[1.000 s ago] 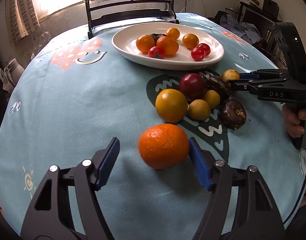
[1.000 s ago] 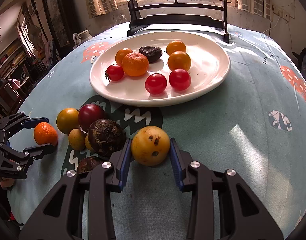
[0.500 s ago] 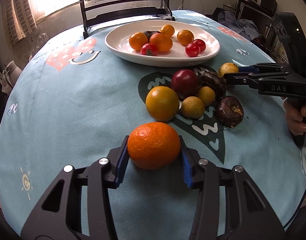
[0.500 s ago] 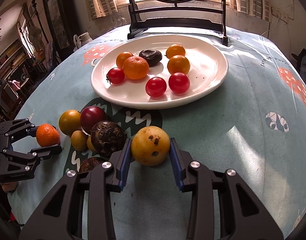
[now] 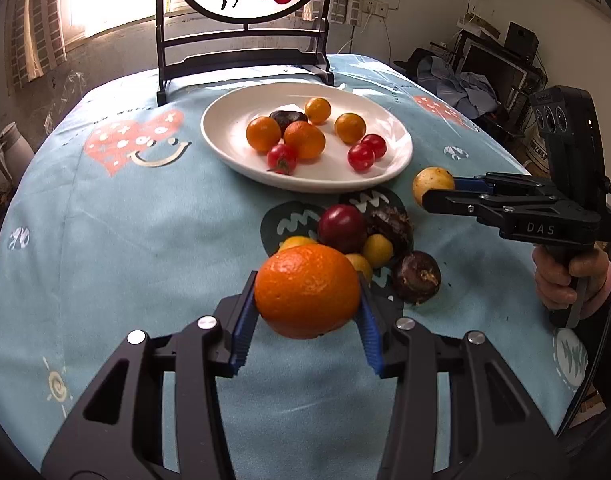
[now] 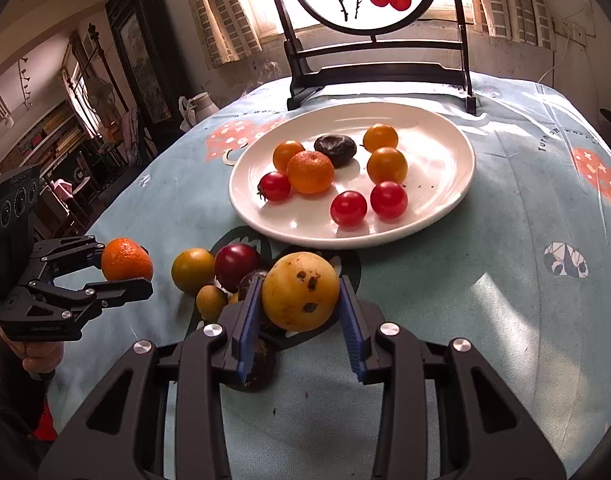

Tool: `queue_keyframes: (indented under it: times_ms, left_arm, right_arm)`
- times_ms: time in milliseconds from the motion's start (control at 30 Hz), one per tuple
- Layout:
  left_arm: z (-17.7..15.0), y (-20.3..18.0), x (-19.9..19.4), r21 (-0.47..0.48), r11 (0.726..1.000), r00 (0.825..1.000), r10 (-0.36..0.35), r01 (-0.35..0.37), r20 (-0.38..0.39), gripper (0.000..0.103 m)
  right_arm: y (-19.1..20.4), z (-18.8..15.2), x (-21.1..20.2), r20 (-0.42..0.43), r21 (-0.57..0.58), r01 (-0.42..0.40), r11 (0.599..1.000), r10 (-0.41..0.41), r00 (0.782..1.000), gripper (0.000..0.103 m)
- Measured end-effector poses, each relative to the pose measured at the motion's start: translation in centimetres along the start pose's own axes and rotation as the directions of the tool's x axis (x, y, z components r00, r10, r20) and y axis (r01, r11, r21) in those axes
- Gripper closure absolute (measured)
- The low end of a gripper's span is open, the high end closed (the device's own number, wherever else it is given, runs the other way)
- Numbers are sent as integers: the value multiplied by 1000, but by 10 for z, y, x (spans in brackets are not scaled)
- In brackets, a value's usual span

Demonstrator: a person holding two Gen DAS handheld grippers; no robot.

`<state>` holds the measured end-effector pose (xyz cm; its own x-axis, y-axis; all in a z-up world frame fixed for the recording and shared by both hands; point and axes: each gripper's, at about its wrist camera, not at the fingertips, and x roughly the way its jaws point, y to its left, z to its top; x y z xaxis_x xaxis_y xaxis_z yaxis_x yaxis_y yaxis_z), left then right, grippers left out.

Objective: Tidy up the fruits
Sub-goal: 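Carry both fruits over the white plate and open both tools to release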

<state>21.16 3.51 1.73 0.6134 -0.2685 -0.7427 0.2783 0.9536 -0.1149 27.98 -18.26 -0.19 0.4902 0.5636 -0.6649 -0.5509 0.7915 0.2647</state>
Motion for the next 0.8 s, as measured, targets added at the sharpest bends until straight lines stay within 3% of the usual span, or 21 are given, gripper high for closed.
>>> queue_keyframes:
  times_ms: [200, 333, 533, 767, 800]
  left_arm:
    - [62, -2, 14, 3, 999, 996, 38, -38, 77, 57]
    - [109, 4, 42, -11, 997, 992, 78, -77, 94, 57]
    - [154, 38, 97, -72, 983, 985, 173, -171, 24, 57]
    - [158, 62, 135, -112, 973, 978, 196, -202, -67, 56]
    - [158, 62, 134, -112, 972, 977, 201, -207, -68, 39]
  right_arm:
    - [-21, 28, -3, 108, 70, 72, 995, -79, 991, 65]
    - [-45, 53, 11, 133, 132, 142, 981, -160, 978, 65]
    - [-83, 74, 41, 107, 202, 184, 962, -209, 972, 65]
    - [-85, 76, 62, 48, 175, 185, 967, -196, 979, 62]
    - [-84, 77, 59, 51, 172, 184, 968, -195, 979, 58]
